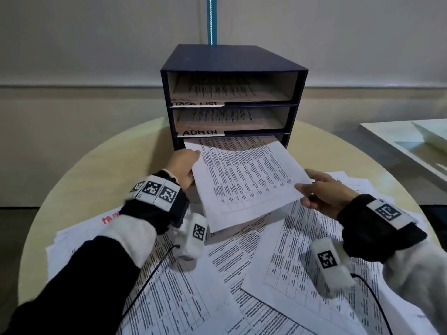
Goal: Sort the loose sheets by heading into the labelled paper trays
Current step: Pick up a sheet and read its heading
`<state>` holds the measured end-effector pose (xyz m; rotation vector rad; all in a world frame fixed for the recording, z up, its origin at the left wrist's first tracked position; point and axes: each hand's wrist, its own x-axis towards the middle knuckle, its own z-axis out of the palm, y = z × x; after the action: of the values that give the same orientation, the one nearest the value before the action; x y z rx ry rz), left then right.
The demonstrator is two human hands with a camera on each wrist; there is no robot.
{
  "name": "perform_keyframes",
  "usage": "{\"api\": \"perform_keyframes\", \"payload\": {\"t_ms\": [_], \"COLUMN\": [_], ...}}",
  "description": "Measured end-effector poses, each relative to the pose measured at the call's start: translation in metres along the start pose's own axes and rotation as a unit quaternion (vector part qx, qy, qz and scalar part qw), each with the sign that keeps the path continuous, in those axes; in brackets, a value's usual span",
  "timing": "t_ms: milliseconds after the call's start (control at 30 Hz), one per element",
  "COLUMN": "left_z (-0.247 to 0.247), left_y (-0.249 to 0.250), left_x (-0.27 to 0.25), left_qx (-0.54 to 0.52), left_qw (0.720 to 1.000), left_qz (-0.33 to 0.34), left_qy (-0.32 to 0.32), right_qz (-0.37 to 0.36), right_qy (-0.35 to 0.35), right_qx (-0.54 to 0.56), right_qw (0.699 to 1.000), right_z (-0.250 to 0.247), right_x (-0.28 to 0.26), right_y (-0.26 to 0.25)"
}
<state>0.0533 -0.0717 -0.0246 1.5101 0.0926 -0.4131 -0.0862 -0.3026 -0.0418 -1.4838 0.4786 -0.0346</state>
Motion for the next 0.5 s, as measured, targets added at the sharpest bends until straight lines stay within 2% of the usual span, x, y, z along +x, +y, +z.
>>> {"api": "perform_keyframes", "payload": {"t_ms": [100, 367, 433, 500], "left_z": [0.0, -0.003, -0.003, -0.006], "left_y": [-0.01, -0.019, -0.017, -0.013], "left_x": [-0.009, -0.016, -0.016, -0.011], "left_qx": [-0.01, -0.017, -0.003, 0.01], "left_qw": [0.998, 0.994, 0.995, 0.997], "left_qz": [-0.007, -0.016, -0.021, -0.026], "left_qy": [-0.065, -0.107, -0.1, -0.071], "right_qz": [-0.011, -0.039, -0.035, -0.016], "right_qy": [0.048, 0.205, 0.206, 0.174], "right_qx": [0.053, 0.123, 0.127, 0.121], "right_qw": [0.997, 0.97, 0.97, 0.977], "right_z": [0.004, 0.018, 0.026, 0.032], "right_x": [0.008, 0.037, 0.037, 0.033], "right_y": [-0.007, -0.012, -0.009, -0.007]}}
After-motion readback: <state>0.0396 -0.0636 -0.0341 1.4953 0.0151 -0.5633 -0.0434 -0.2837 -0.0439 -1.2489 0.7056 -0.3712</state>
